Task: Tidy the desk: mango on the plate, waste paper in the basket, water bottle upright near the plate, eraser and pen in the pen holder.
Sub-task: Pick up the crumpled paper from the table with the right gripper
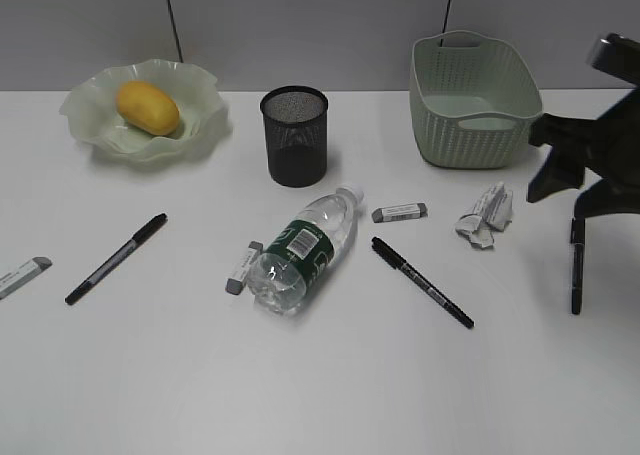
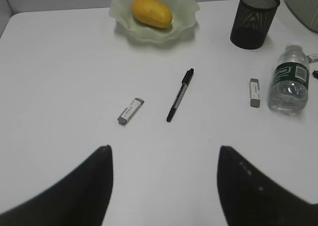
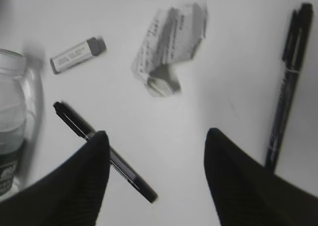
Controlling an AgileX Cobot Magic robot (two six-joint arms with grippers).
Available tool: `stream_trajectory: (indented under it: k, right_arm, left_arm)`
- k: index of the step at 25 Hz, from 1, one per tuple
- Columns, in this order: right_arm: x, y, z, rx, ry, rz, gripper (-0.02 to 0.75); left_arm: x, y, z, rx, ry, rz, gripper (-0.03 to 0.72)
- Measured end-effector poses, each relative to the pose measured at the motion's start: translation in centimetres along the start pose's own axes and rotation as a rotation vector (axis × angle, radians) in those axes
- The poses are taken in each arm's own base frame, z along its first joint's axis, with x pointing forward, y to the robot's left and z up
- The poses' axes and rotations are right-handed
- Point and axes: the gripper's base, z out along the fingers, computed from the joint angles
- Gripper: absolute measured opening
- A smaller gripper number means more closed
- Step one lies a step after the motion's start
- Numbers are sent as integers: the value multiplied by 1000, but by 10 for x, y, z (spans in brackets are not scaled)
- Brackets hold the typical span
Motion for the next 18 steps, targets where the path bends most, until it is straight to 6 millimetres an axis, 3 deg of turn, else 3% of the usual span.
stream_trajectory:
  k: [3,7,13,18]
  right_arm:
    - [-17,18,13,-15,-15,-13,523]
    - [-35,24,39,-1,6,33,574]
    - [-56,26,79,39,35,35,582]
    - [-58,23,109,75,97,37,543]
  left_arm:
    - [0,0,0,0,0,0,498]
    - [0,0,0,0,0,0,498]
    - [0,0,0,0,0,0,498]
    - [0,0,0,0,0,0,498]
